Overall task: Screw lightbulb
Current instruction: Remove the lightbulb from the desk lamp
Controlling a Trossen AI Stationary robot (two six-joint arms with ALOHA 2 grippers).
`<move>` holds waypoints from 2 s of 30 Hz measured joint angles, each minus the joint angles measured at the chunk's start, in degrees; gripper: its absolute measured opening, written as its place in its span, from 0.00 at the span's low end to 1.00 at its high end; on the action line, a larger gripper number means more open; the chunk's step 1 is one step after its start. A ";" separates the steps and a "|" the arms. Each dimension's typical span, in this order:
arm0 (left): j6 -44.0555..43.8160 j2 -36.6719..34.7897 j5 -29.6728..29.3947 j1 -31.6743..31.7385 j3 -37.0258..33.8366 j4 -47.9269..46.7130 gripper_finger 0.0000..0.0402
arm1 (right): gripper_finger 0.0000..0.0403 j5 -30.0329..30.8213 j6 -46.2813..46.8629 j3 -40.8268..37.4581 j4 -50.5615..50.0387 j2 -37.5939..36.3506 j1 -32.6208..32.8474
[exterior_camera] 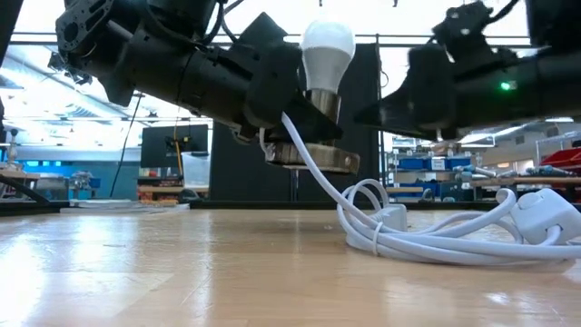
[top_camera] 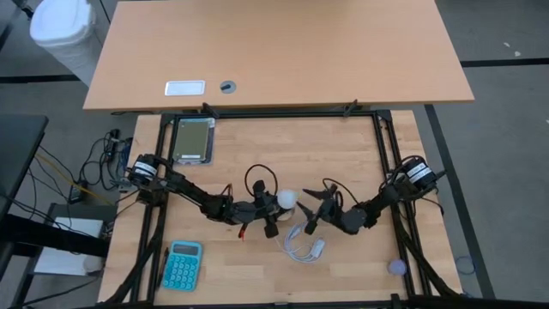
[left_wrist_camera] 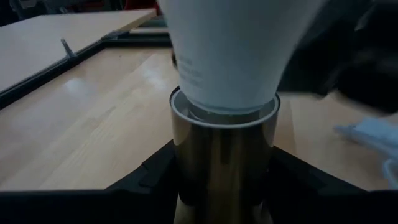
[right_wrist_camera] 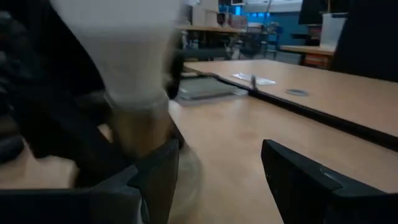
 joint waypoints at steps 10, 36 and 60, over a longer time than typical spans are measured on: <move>0.13 -0.07 0.05 0.00 0.04 -0.08 0.47 | 0.57 -13.87 0.28 0.64 3.02 -0.03 -1.06; -0.62 -0.07 -0.03 0.00 0.04 -0.15 0.47 | 0.52 -19.25 -7.80 6.71 -1.10 0.00 -6.40; 4.98 -0.07 0.82 5.46 0.04 -0.38 0.47 | 0.38 -8.19 -16.96 -1.95 -9.05 -19.31 -5.37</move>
